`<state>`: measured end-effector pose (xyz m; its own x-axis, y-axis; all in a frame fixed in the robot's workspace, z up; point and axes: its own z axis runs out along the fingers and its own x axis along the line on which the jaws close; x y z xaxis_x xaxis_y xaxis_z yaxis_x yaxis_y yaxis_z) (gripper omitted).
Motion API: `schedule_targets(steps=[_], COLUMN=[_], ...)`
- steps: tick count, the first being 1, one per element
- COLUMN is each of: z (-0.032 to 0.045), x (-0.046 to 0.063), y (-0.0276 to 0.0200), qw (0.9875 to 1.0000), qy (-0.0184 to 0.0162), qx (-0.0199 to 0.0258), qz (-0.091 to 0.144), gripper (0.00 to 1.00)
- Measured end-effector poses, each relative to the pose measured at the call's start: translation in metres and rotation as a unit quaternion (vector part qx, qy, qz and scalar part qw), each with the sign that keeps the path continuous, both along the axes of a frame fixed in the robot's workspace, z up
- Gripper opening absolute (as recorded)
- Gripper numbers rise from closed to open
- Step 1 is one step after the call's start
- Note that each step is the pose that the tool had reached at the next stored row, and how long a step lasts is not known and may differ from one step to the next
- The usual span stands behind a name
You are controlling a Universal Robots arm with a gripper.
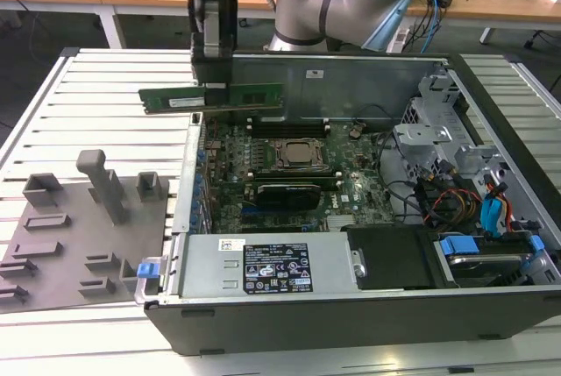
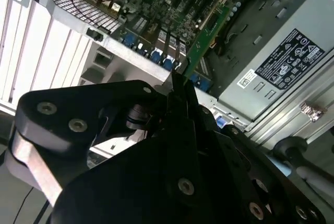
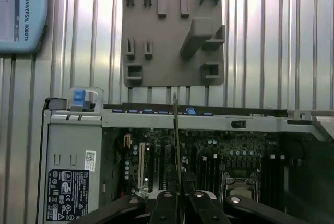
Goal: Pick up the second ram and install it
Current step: 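Pick up the second ram and move it above second insertion slot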
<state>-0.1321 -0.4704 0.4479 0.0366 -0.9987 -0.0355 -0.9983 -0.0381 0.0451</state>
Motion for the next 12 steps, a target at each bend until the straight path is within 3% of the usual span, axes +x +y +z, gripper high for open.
schedule_targets(steps=[2,4,12], z=[0.0,0.0,-0.0001], x=[0.01,0.044,0.074], y=[0.0,0.0003,0.0006], qw=[1.0,1.0,1.0], qy=[0.0001,0.0008,0.0013], qx=[0.0,0.0,0.0], qz=[0.0,0.0,0.0], gripper=[0.14,0.14,0.14])
